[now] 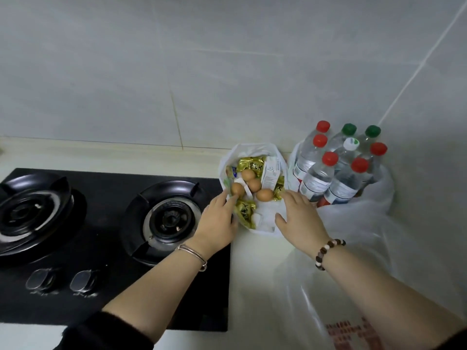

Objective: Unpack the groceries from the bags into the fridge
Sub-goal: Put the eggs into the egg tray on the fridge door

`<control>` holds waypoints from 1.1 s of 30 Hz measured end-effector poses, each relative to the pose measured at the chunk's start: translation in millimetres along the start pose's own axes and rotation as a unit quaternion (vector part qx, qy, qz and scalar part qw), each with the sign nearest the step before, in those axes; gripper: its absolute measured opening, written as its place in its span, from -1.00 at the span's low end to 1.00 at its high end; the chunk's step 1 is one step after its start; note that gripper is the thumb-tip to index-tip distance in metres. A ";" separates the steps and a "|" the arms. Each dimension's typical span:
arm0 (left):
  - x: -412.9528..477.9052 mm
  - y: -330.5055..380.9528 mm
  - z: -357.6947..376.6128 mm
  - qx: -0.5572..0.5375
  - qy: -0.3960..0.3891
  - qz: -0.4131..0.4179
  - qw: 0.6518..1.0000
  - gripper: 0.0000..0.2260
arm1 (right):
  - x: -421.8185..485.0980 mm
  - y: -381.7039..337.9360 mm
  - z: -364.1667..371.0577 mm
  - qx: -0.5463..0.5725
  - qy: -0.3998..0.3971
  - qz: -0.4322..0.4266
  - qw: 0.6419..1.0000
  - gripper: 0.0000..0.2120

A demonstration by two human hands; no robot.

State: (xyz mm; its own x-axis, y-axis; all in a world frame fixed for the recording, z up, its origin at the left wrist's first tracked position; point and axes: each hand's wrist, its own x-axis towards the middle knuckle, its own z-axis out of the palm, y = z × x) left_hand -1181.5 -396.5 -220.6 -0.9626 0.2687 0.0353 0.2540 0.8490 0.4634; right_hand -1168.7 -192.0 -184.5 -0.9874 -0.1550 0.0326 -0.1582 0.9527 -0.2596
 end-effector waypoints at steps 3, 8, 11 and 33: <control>20.1 -7.2 10.6 0.012 -0.008 0.014 1.000 -0.52 | 17.7 11.0 1.7 -0.004 -0.007 0.010 1.000 -0.55; 50.6 0.3 18.3 0.015 0.004 0.006 1.000 -0.67 | 47.0 13.1 11.4 -0.015 -0.053 -0.004 0.998 -0.63; 70.8 4.8 23.8 0.014 0.020 0.006 1.000 -0.65 | 63.9 13.9 14.4 -0.018 -0.051 -0.013 0.998 -0.60; 126.7 -18.0 46.9 0.017 -0.047 -0.120 0.992 -0.69 | 155.8 32.7 41.0 -0.144 -0.075 -0.043 0.986 -0.27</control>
State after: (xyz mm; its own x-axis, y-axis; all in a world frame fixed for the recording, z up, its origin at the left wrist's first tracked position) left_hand -1303.6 -356.4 -266.0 -0.9829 0.0977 -0.1559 0.0237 0.9076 0.4192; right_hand -1327.4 -195.7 -227.6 -0.9613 -0.2541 -0.1063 -0.2579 0.9659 0.0236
